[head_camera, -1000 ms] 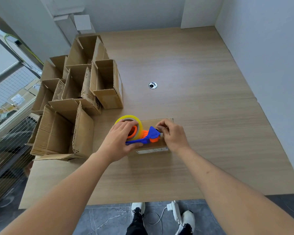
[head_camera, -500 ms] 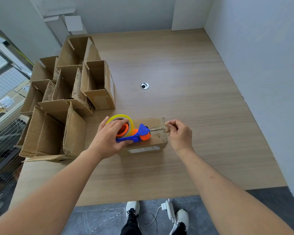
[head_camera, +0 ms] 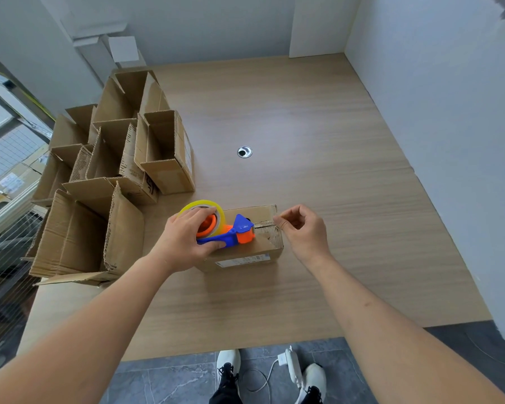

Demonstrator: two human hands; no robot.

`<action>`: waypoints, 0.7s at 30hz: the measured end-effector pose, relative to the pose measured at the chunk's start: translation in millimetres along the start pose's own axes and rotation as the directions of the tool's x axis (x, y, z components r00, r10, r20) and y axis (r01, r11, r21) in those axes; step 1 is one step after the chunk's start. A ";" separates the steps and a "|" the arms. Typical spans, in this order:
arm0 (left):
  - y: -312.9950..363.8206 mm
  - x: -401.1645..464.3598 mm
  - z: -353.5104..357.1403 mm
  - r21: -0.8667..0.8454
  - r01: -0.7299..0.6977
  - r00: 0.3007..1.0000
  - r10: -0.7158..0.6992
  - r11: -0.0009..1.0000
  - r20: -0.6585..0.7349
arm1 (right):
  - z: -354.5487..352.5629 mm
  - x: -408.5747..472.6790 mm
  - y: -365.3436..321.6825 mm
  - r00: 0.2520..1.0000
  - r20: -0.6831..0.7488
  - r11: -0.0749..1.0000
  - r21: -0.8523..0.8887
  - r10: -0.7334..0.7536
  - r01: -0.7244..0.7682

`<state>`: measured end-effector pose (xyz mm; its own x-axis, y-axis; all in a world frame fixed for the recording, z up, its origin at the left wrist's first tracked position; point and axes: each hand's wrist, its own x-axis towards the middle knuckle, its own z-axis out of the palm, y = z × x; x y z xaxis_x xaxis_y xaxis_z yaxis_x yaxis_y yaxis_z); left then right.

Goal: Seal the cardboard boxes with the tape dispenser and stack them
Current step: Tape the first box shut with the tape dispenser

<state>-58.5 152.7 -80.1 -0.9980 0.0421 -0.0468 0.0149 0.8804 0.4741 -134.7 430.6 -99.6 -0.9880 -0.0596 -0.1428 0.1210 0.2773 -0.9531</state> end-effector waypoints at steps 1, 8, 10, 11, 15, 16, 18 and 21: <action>-0.6 0.1 -1.0 -0.001 -0.002 1.000 0.002 1.000 0.005 | 1.1 0.2 -0.7 1.000 -0.005 1.000 0.023 0.017 -0.016; -6.3 -4.9 -11.3 0.092 -0.062 0.998 0.059 0.994 0.034 | -10.4 1.1 8.1 0.979 0.001 0.979 0.021 0.205 -0.205; -4.6 -5.8 -11.1 0.112 -0.057 0.998 0.054 0.992 0.030 | -11.8 3.1 12.0 0.969 -0.014 0.969 0.025 0.248 -0.247; -2.9 -5.7 -10.3 0.113 -0.057 0.998 0.054 0.992 0.024 | -11.1 4.9 13.0 0.964 -0.033 0.964 0.031 0.264 -0.263; 4.2 -3.7 -10.0 0.129 -0.044 0.999 0.045 0.991 -0.008 | -4.2 17.2 13.8 0.945 -0.079 0.948 0.042 0.317 -0.314; 4.6 -3.0 -10.5 0.142 -0.042 0.999 0.044 0.989 -0.008 | -2.9 20.0 13.7 0.939 -0.078 0.942 0.039 0.336 -0.334; 3.7 -1.7 -10.6 0.154 -0.045 0.999 0.046 0.987 -0.001 | -0.5 24.3 16.4 0.925 -0.070 0.928 0.032 0.372 -0.371; 0.8 -0.6 -7.0 0.128 -0.054 0.999 0.054 0.990 0.004 | 2.7 26.8 22.8 0.914 -0.057 0.916 0.015 0.402 -0.402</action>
<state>-58.3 150.1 -73.6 -0.9955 0.0912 -0.0243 0.0764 0.9300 0.3595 -158.1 432.8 -125.9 -0.8597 0.1119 -0.4984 0.5093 0.2634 -0.8193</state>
